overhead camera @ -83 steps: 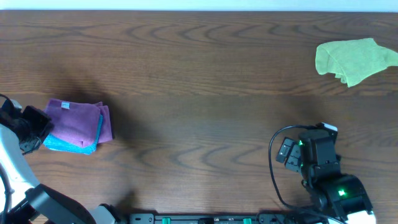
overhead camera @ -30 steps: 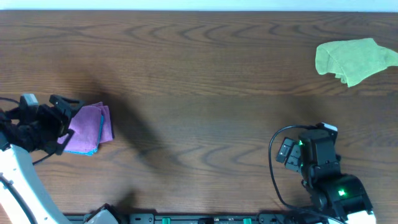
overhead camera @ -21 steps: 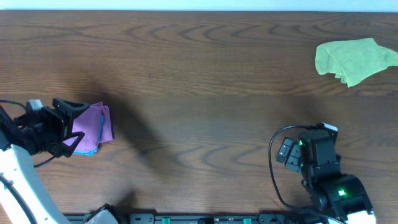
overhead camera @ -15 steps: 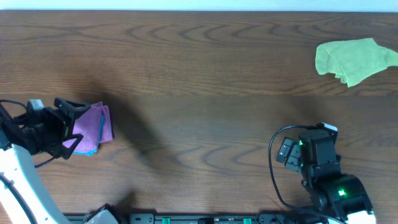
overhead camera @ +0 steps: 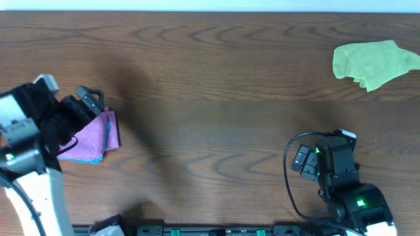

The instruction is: Fold the cloth

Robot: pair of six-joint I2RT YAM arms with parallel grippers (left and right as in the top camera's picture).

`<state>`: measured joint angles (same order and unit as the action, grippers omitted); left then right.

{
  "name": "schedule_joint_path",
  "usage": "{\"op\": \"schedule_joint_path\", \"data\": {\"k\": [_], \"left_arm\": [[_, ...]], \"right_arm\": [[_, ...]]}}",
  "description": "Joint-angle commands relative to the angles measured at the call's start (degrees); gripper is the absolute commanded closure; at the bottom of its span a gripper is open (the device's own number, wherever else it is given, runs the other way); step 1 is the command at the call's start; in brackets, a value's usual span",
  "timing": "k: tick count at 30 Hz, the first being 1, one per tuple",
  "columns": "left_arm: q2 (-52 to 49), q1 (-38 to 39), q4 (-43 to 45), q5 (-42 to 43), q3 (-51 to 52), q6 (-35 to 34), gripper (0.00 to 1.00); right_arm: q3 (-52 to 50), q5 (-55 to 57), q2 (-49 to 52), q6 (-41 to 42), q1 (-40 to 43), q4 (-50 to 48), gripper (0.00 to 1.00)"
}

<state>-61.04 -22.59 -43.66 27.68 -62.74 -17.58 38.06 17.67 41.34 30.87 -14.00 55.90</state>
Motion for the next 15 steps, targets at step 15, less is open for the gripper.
{"op": "schedule_joint_path", "data": {"k": [15], "left_arm": [[34.62, 8.79, 25.97, -10.93, 38.36, 8.17, 0.05]], "right_arm": [[-0.33, 0.96, -0.35, 0.81, 0.48, 0.09, 0.01]]}}
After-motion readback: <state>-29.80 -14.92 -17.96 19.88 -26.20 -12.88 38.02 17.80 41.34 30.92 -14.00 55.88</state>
